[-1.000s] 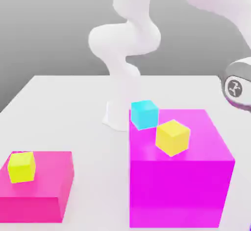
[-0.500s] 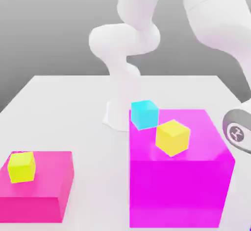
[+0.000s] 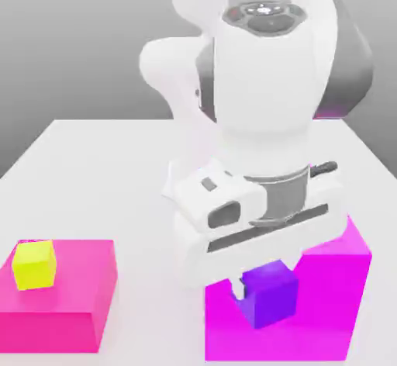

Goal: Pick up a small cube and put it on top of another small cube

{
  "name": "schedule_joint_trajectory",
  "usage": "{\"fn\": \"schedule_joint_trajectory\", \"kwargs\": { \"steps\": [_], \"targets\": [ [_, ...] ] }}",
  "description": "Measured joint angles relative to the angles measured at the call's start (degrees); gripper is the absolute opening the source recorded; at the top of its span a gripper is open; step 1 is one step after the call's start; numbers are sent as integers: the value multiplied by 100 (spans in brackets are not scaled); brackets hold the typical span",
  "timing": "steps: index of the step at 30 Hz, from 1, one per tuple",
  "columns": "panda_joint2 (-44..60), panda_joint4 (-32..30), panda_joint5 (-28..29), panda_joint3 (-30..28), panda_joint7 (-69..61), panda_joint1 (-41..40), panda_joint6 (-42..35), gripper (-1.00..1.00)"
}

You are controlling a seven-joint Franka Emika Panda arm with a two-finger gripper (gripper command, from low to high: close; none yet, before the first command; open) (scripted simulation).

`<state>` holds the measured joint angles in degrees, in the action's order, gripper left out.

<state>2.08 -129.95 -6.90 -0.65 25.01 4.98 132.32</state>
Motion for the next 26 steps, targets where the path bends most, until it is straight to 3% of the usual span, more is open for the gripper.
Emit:
{"fn": "schedule_joint_trajectory", "kwargs": {
  "steps": [18,23,24,26],
  "targets": [
    [-3722,-1874,237,236,531,-201,-1917,-100],
    [-3676,-2531,351,500,620,-182,-1174,-100],
    [-3626,-2635,344,516,618,-187,-1019,100],
    [-3626,-2635,343,516,617,-187,-1019,100]
  ]
}}
